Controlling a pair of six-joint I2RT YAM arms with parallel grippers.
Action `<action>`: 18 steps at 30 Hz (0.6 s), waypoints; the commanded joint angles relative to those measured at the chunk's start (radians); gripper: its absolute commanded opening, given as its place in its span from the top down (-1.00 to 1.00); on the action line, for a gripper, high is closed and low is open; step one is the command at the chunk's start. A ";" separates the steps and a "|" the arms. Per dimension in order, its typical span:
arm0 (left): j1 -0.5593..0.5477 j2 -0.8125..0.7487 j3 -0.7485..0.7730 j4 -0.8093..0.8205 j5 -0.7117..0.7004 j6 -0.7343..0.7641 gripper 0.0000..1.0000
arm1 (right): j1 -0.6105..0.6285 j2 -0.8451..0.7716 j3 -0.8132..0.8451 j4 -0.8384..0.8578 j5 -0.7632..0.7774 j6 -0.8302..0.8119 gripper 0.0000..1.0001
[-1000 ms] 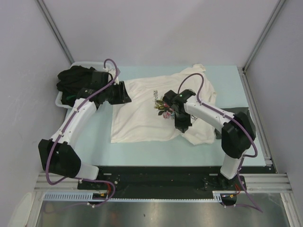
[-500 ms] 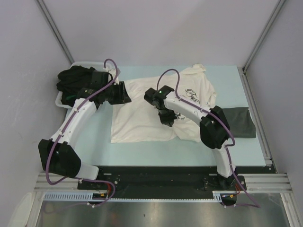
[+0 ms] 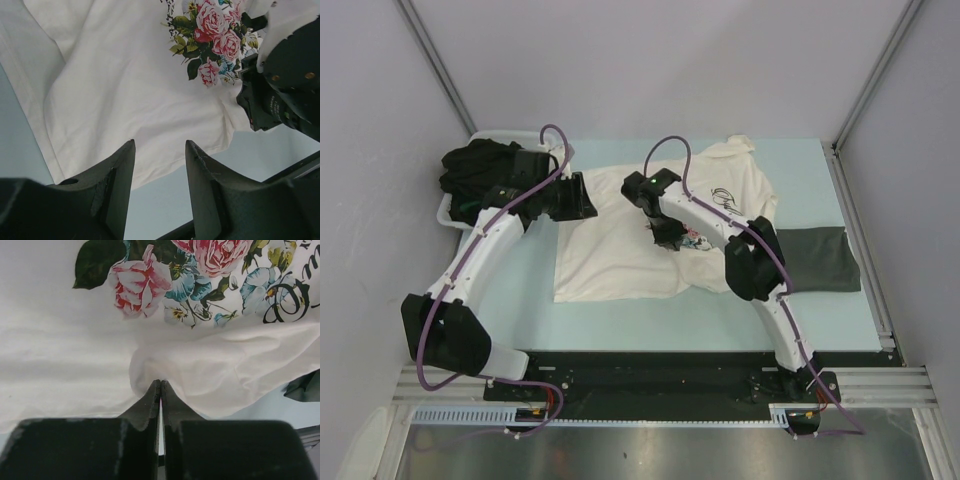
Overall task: Fold and stack the t-shirts
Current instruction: Grap the side of the flattened tshirt closest away from the robot with both arms
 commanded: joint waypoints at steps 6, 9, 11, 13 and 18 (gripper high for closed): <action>-0.006 0.001 0.039 0.009 0.025 0.025 -0.01 | -0.036 -0.072 -0.066 -0.094 0.060 0.031 0.48; -0.006 0.004 0.042 0.009 0.025 0.025 -0.01 | -0.041 -0.188 -0.198 -0.077 0.054 0.091 0.45; -0.006 0.004 0.042 0.015 0.028 0.025 -0.01 | -0.044 -0.245 -0.276 -0.051 0.049 0.141 0.43; -0.006 0.007 0.041 0.014 0.031 0.025 -0.01 | -0.044 -0.335 -0.384 -0.030 0.014 0.174 0.43; -0.005 0.016 0.041 0.017 0.039 0.020 -0.01 | -0.010 -0.467 -0.519 0.020 -0.029 0.243 0.39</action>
